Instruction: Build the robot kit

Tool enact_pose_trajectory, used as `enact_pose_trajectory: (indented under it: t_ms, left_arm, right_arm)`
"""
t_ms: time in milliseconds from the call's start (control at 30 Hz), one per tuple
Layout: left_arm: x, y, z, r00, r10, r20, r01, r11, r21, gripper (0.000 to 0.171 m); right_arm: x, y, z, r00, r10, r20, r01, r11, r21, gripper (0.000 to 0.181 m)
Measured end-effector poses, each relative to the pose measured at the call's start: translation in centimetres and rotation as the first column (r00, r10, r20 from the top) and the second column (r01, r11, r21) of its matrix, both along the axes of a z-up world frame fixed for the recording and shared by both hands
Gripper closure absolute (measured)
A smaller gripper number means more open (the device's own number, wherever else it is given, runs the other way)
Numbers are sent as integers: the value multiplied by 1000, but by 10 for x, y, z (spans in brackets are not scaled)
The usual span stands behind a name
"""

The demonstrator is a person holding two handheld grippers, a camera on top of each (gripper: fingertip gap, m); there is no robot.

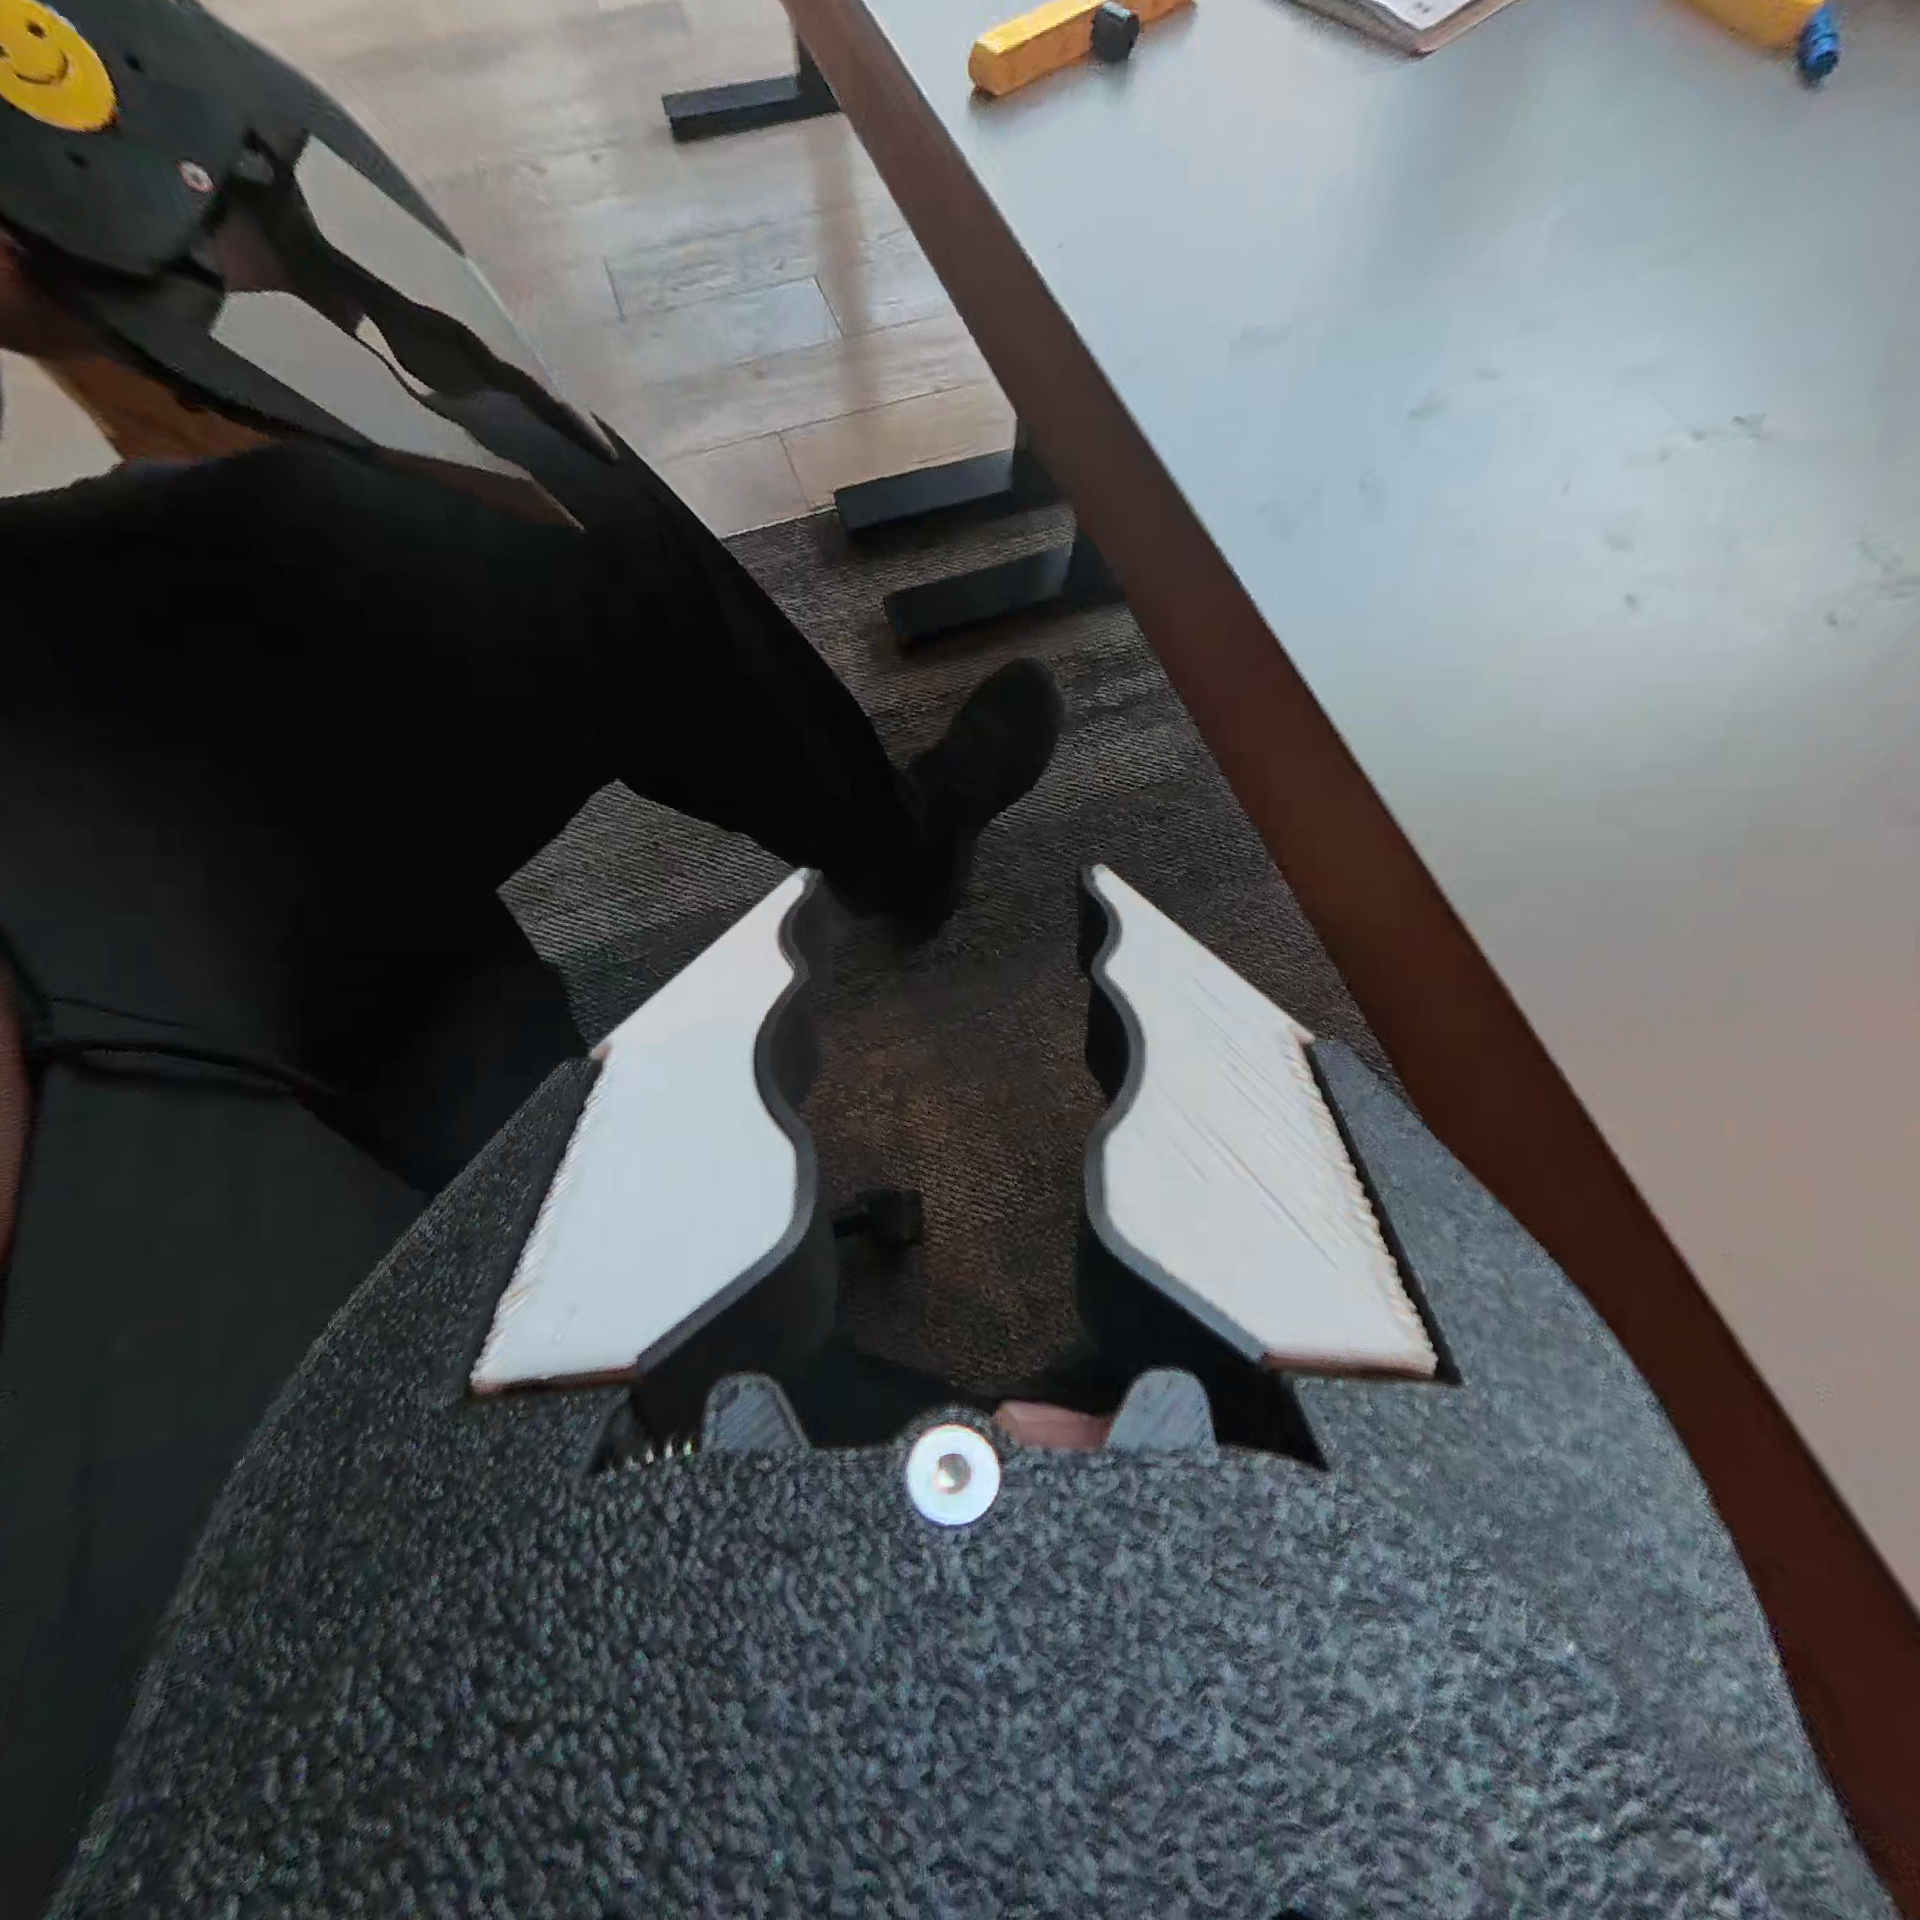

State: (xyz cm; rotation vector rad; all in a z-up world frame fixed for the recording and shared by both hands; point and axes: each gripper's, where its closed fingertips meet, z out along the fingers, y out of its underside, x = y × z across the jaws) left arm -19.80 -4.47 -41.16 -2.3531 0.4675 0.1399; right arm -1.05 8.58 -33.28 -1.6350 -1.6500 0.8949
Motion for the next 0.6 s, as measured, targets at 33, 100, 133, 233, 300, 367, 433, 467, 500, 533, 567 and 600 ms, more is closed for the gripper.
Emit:
enact_pose_trajectory:
  t_ms: [33,100,133,233,300,367,433,467,500,533,567,600]
  left_arm:
    - [-7,-5,-5,1000,30,0,-30,999,-21,148]
    - [-22,-15,-8,994,112,8,-111,993,-41,144]
    - [-31,-21,-5,988,155,14,-154,988,-29,144]
    - [-53,-47,1,967,254,11,-255,967,21,144]
    - [-65,-70,-3,955,298,-3,-298,954,27,143]
    - [-81,-91,-5,939,340,-47,-338,940,33,143]
    - [-106,-103,3,912,400,-94,-389,914,114,142]
    - [-118,-106,6,900,426,-93,-409,898,161,144]
    - [-130,-106,7,890,450,-73,-428,879,208,144]
    - [-142,-104,3,884,465,-40,-442,862,247,145]
    - [-156,-101,-8,880,474,-7,-455,850,266,147]
    - [-175,-99,-25,867,499,14,-484,834,265,149]
  right_arm:
    - [-8,-5,-1,1000,27,-7,-27,999,-37,133]
    - [-24,-24,-9,993,115,6,-114,988,-108,128]
    - [-33,-32,-14,987,158,20,-155,982,-107,127]
    - [-65,-67,-34,949,312,42,-309,949,-65,128]
    - [-85,-98,-63,904,413,112,-402,909,-107,126]
    - [-104,-120,-101,853,465,236,-447,885,-128,127]
    - [-130,-128,-140,797,463,387,-460,881,-106,131]
    - [-146,-133,-158,762,471,445,-473,874,-116,128]
    - [-163,-141,-178,714,493,498,-488,860,-151,127]
    - [-180,-148,-201,657,515,551,-504,843,-187,124]
    - [-199,-150,-230,601,515,611,-519,833,-192,117]
    - [-218,-146,-264,547,496,675,-538,825,-171,117]
